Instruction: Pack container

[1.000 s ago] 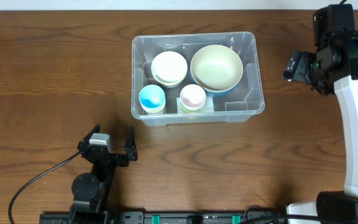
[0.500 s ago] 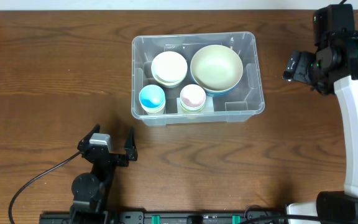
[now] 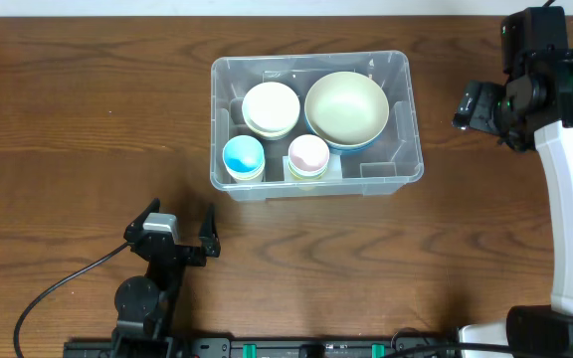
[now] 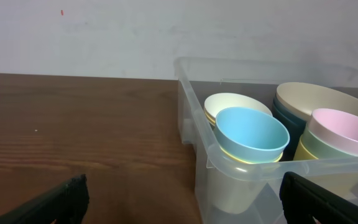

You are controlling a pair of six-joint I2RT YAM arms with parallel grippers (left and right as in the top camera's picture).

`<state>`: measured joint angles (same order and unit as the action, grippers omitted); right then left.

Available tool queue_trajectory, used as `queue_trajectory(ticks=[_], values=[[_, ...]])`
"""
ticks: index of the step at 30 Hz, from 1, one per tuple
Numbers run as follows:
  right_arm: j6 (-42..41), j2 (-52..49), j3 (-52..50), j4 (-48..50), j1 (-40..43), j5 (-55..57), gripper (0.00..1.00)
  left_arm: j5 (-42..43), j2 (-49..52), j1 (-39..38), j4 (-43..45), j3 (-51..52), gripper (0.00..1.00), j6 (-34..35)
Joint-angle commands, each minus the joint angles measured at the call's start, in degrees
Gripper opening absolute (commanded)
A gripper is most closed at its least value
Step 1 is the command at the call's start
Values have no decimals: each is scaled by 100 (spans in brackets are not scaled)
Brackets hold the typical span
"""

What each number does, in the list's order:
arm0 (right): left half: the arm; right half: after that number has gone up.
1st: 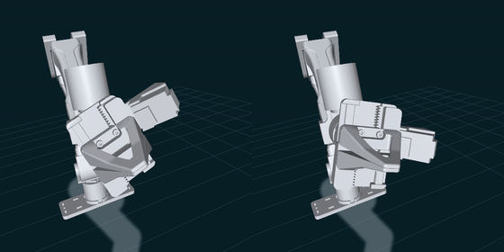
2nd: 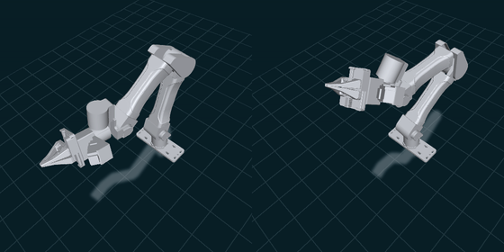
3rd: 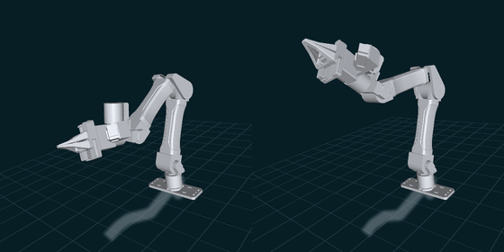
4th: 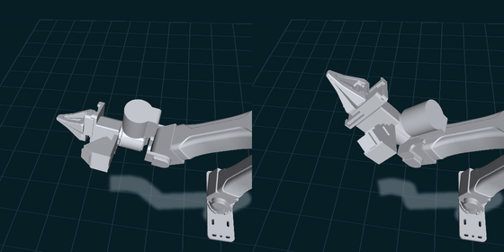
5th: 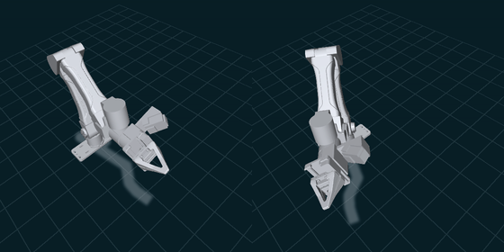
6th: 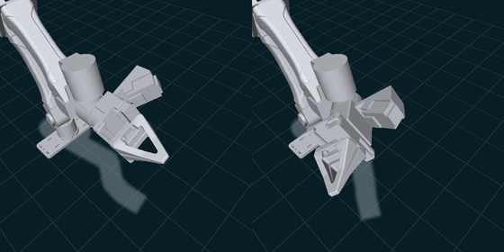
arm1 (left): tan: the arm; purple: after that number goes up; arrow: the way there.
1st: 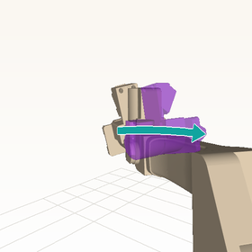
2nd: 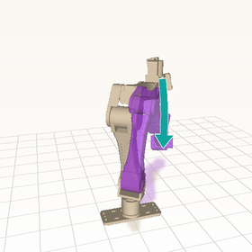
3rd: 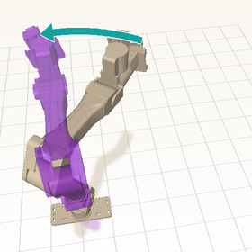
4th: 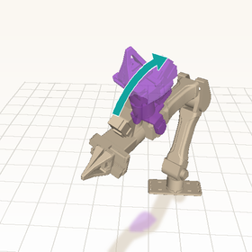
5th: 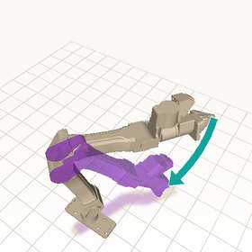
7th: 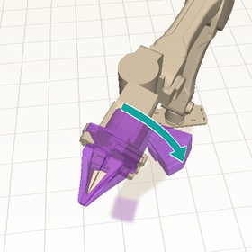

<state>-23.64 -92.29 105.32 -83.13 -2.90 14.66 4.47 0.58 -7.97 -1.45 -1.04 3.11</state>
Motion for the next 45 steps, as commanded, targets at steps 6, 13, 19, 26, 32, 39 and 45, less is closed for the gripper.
queue_trajectory(ticks=[6, 13, 19, 26, 32, 39, 45], values=[[13, 216, 22, -4, -20, 74, 99, 63, -35, 24, -219, 81, 98, -55], [57, 1392, 22, -28, -326, 79, 99, 63, -35, 24, -219, 81, 98, -55], [55, 2614, 22, -68, -387, -428, 99, 63, -35, 24, -216, 81, 98, -55], [57, 3716, 22, -424, -380, -544, 99, 63, -35, 24, -216, 81, 98, -55], [55, 4360, -48, -33, -295, -542, 99, 63, -35, 24, -219, 81, 98, -55], [55, 5340, -2068, 2509, -177, -852, 99, 63, -35, 24, -216, 81, 98, -55], [52, 6363, -4686, 5187, -177, -1366, 99, 63, -35, 24, -219, 81, 98, -55]])
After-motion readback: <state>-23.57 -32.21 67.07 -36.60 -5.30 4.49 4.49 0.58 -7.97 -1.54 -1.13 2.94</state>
